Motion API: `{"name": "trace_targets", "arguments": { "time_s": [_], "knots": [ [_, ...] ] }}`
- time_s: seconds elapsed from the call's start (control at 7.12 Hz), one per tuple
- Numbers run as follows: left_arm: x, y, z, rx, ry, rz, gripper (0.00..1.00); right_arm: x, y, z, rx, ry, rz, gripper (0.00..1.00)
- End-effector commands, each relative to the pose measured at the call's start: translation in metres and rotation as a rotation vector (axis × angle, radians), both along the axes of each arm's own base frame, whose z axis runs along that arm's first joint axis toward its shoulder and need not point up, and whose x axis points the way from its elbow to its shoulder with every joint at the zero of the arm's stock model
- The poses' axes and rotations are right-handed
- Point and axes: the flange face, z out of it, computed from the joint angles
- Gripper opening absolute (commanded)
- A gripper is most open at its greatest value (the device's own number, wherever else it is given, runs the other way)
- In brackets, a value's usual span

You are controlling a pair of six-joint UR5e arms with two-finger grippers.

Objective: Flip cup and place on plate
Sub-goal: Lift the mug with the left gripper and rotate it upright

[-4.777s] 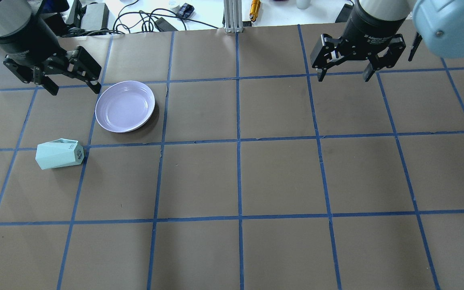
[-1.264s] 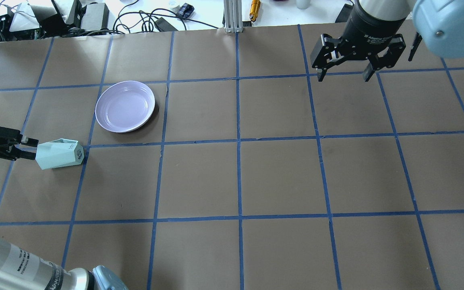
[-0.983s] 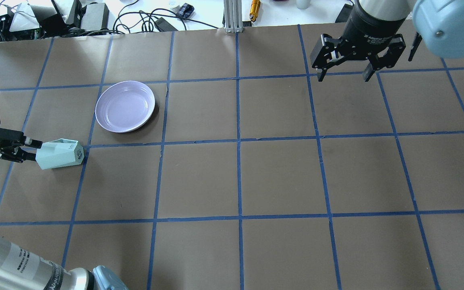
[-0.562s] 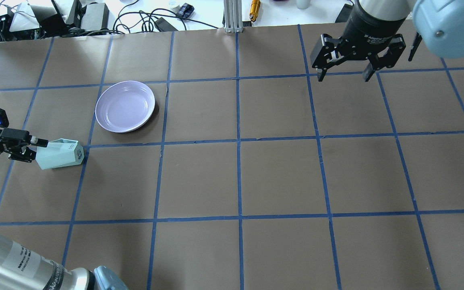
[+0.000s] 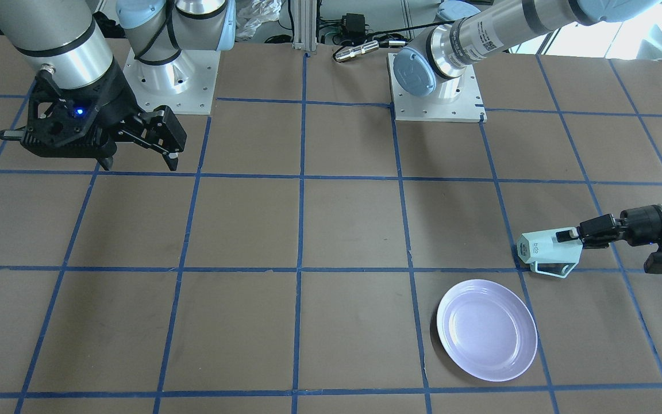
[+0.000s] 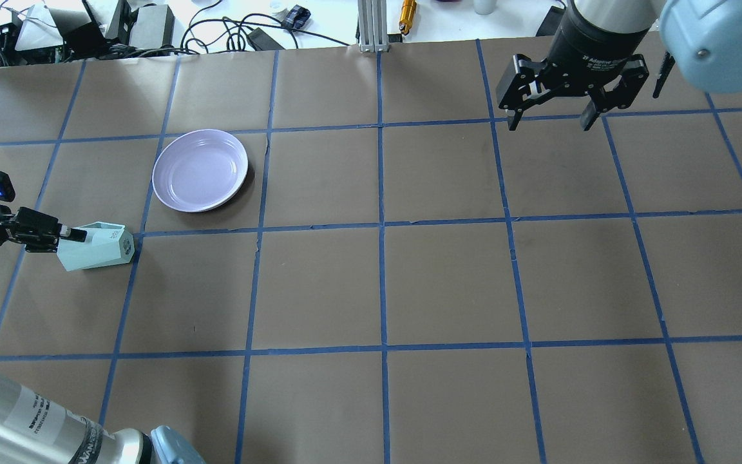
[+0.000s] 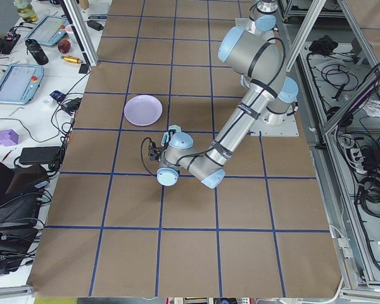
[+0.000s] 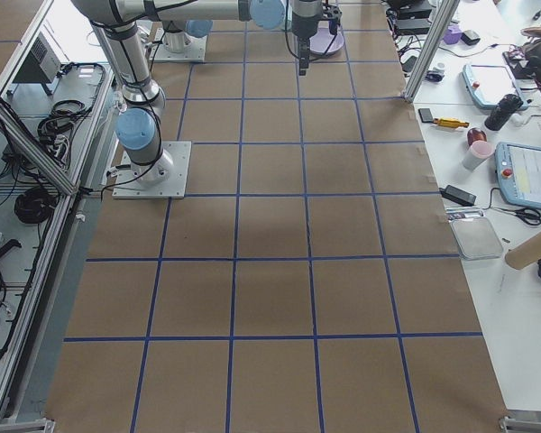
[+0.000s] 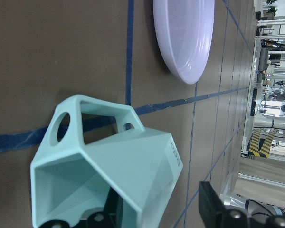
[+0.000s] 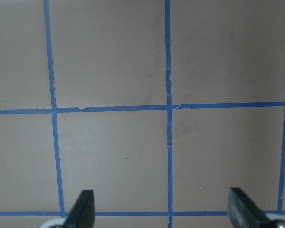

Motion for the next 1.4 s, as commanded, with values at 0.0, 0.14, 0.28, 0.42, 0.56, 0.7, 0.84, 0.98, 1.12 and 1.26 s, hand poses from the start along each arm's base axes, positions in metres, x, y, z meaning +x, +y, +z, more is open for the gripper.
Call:
{"name": "trace_targets", "arguments": {
  "time_s": [0.0,0.14,0.28,0.42,0.56,0.7,0.84,0.98,1.12,1.26],
  "knots": [
    [0.000,0.000,0.003,-0.004,-0.004,0.000,0.04,0.000,0.000,0.000,0.000,0.000,0.000,1.00],
    [0.000,0.000,0.007,-0.008,-0.007,0.001,0.00,0.000,0.000,0.000,0.000,0.000,0.000,1.00],
    [-0.002,0.000,0.012,-0.007,-0.006,-0.001,0.00,0.000,0.000,0.000,0.000,0.000,0.000,1.00],
    [-0.003,-0.001,0.023,-0.018,-0.016,0.000,0.00,0.000,0.000,0.000,0.000,0.000,0.000,1.00],
    [-0.009,-0.006,0.042,-0.033,-0.031,0.006,0.00,0.000,0.000,0.000,0.000,0.000,0.000,1.00],
    [-0.027,-0.016,0.067,-0.029,-0.042,-0.019,0.00,0.000,0.000,0.000,0.000,0.000,0.000,1.00],
    [-0.033,-0.022,0.090,-0.012,-0.070,-0.013,0.00,0.000,0.000,0.000,0.000,0.000,0.000,1.00],
    [-0.042,-0.026,0.115,0.000,-0.101,-0.014,0.00,0.000,0.000,0.000,0.000,0.000,0.000,1.00],
    [-0.051,-0.030,0.135,0.009,-0.149,-0.039,0.00,0.000,0.000,0.000,0.000,0.000,0.000,1.00],
    [-0.059,-0.037,0.158,0.018,-0.206,-0.058,0.00,0.000,0.000,0.000,0.000,0.000,0.000,1.00]
  ]
}}
